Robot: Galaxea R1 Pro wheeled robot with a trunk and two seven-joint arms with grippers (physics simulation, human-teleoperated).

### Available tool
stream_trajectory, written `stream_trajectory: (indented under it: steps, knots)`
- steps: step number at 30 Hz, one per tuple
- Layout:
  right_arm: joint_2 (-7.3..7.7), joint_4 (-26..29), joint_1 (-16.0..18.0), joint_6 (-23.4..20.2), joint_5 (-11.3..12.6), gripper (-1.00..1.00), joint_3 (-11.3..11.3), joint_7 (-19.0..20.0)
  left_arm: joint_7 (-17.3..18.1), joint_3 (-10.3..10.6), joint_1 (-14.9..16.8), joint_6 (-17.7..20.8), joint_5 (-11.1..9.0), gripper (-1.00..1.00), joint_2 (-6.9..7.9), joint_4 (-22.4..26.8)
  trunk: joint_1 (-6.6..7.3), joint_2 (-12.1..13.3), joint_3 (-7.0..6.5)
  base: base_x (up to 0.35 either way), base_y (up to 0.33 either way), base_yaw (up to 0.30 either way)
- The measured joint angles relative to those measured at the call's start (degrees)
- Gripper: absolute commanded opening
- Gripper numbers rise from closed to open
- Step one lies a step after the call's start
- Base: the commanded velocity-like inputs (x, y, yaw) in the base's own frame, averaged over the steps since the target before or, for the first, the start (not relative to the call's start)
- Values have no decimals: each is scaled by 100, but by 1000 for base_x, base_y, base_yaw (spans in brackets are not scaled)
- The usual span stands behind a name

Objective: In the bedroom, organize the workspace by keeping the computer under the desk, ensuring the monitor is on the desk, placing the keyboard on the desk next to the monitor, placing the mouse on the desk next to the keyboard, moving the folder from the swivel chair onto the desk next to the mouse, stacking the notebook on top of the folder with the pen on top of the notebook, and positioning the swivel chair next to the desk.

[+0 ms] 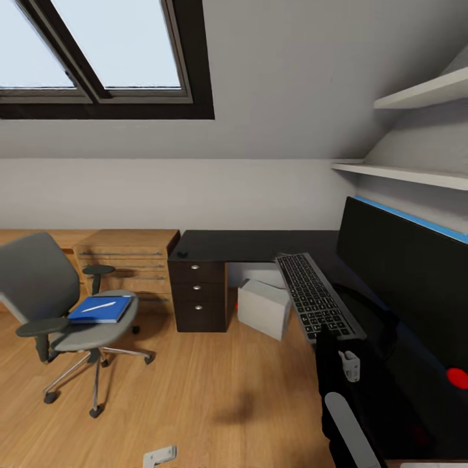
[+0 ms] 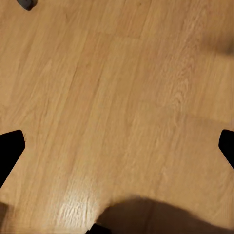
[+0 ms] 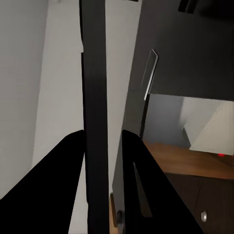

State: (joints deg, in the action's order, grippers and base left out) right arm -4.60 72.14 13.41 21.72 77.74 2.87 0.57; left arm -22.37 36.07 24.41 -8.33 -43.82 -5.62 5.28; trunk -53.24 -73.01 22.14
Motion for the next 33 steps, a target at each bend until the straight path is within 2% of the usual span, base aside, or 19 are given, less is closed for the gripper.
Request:
stream_trajectory:
  steps: [5,7,8,10,14,25,33]
  knots:
    - [22,-80,-1,-16,23,-100,-22,-34,0,0,-1,0,-1,100,0,0,0,0,0,-4,-184,0]
    - [43,-304,6,-30,51,-100,-100,-50,-1,0,0,-1,4,100,0,0,0,0,1,0,-9,0]
    - [43,-305,8,-33,-13,-100,-99,-43,-1,1,0,-1,5,100,0,-1,0,0,0,0,-5,0]
    - [62,-314,8,-33,6,-100,-158,-71,-1,0,-1,-1,6,100,0,0,0,0,0,0,-2,0]
    - [197,-329,10,-22,44,-100,-269,-261,-1,0,1,-1,7,100,0,0,0,0,0,0,0,0]
    - [319,-418,33,-29,43,-100,-294,-508,-1,7,-1,-1,7,100,-8,-9,0,0,0,0,0,0]
    - [344,-437,35,-139,48,-100,-292,-551,0,10,-1,-1,7,100,-9,-10,0,0,0,0,0,0]
